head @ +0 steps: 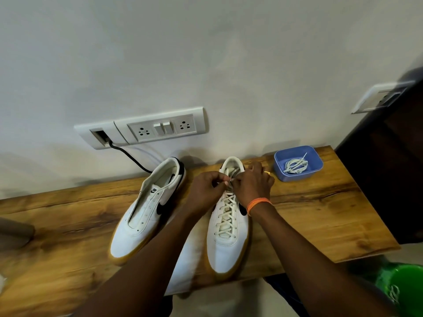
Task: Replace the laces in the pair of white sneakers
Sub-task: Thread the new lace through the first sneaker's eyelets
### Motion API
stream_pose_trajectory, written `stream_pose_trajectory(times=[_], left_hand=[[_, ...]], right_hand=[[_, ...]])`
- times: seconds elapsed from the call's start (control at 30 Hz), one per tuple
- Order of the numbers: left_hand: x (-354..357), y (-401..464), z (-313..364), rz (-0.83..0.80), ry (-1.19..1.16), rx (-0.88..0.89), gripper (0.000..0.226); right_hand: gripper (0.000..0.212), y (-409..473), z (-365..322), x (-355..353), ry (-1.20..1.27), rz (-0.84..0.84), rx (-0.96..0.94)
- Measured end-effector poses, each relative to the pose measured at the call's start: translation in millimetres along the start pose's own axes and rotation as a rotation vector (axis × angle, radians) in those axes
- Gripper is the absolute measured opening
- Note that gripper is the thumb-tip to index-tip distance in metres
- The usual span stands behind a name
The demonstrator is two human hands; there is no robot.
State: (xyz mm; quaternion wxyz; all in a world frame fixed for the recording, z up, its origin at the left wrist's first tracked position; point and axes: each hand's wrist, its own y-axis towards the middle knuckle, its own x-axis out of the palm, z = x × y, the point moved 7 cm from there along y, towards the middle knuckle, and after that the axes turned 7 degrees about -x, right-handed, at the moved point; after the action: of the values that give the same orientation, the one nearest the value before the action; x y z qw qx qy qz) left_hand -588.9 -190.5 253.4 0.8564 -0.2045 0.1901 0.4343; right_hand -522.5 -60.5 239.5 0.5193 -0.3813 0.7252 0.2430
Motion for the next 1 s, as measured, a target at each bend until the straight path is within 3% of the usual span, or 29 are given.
stream_pose_trajectory(times=[0.1, 0.17, 0.27, 0.4, 0.5, 0.63, 0.8, 0.87, 0.93, 1.0], left_hand=[[4, -5, 0, -0.081, 0.076, 0.131, 0.021], [4, -8, 6, -0.089, 0.108, 0.219, 0.027], [-3, -14, 2, 0.019, 0.059, 0.141, 0.033], [6, -40, -46, 0.032, -0.056, -0.245, 0.042], [16, -61, -62, 0.014, -0.192, -0.322, 0.019], [20, -72, -62, 0.019, -0.321, -0.313, 0.022], [36, -62, -51, -0.105, -0.417, -0.278, 0.046], [49, -57, -41, -0.182, -0.431, -0.265, 0.057], [62, -52, -33, -0.242, -0.412, -0.271, 0.066], [70, -43, -28, -0.268, -0.368, -0.280, 0.074]], right_hand=[[0.025, 1, 2, 5, 0.395, -0.036, 0.074], [0.027, 2, 11, 1, 0.735, 0.047, 0.181], [0.014, -7, 34, -13, 0.932, 0.146, 0.326], [0.020, -39, 50, 10, 0.804, -0.097, 0.457], [0.020, -69, 30, 31, 0.828, -0.244, 0.392], [0.043, -92, 24, 35, 0.767, -0.157, 0.271], [0.080, -81, 30, 33, 0.656, -0.263, 0.029], [0.111, -73, 34, 37, 0.556, -0.327, -0.076], [0.140, -67, 41, 44, 0.436, -0.403, -0.086], [0.146, -56, 48, 47, 0.425, -0.387, -0.080]])
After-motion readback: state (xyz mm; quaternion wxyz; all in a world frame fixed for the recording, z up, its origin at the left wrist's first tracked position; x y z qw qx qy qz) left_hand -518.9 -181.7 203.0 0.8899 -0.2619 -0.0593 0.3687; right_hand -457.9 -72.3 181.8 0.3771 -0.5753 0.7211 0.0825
